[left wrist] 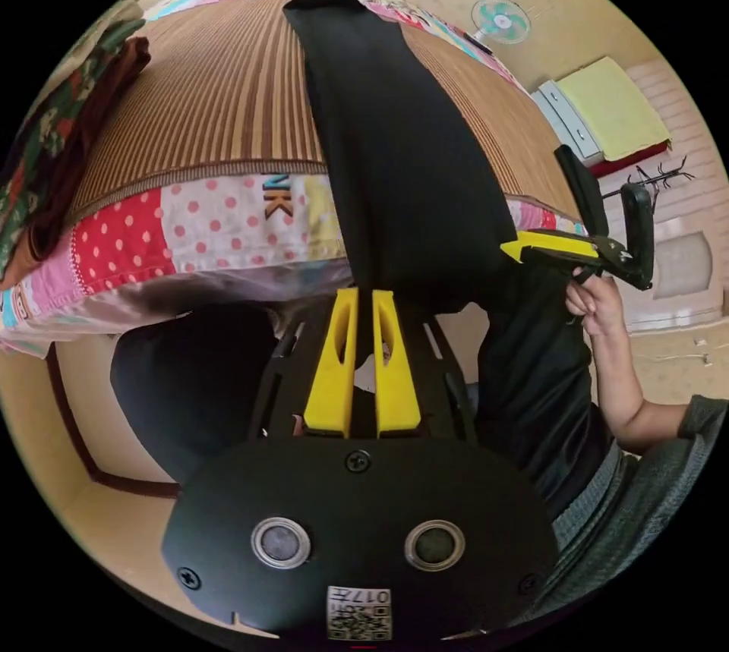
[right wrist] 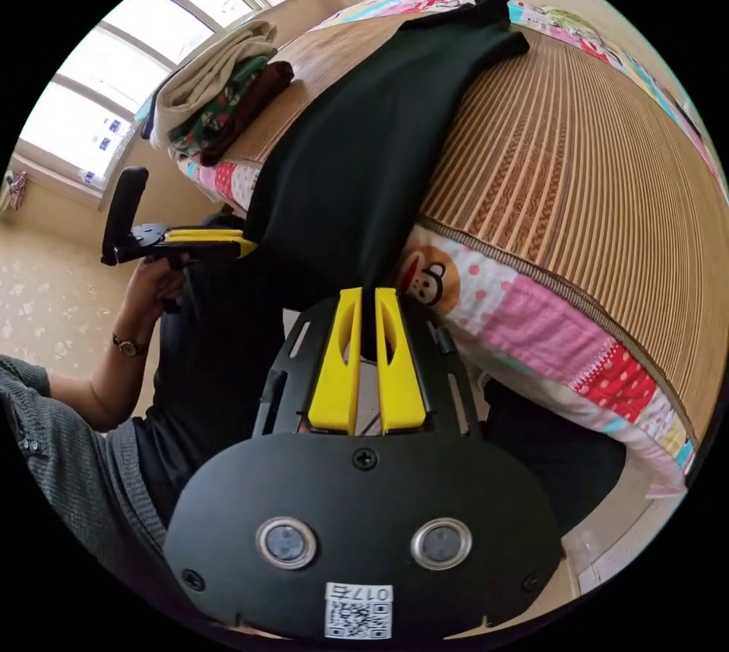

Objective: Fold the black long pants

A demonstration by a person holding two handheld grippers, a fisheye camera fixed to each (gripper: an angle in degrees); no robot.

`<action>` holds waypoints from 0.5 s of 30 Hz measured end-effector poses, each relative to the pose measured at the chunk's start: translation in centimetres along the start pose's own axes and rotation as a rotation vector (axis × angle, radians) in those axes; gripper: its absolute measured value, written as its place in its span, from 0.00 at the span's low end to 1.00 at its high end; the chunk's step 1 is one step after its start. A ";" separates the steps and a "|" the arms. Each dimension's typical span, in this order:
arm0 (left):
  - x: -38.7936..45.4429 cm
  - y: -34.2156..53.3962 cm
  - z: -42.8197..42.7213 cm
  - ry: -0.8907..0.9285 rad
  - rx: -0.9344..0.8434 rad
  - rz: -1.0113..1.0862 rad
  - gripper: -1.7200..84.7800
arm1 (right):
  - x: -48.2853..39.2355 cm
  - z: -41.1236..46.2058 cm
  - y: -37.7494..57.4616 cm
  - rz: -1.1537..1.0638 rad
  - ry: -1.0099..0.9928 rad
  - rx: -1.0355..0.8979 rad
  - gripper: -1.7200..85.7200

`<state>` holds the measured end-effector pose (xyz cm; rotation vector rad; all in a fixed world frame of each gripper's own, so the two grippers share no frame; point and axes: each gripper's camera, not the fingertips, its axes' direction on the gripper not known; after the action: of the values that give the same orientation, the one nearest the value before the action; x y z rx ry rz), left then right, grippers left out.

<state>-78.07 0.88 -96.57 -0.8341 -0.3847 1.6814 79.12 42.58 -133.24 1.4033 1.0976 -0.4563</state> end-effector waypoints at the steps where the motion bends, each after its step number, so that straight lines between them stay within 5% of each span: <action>1: 0.3 0.8 0.3 0.004 -0.003 -0.010 0.08 | -0.3 0.0 1.4 -0.019 0.016 -0.042 0.06; 7: 0.3 -1.5 -4.9 0.081 0.301 -0.007 0.12 | 0.9 -1.1 4.9 0.094 0.175 -0.077 0.08; 15: 3.7 -15.6 0.8 -0.111 0.275 0.190 0.12 | 4.0 -5.4 -4.2 0.166 0.173 0.122 0.12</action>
<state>-67.91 8.98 -87.15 -0.5899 -0.1469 1.9116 75.79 48.14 -137.80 1.6514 1.0945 -0.2897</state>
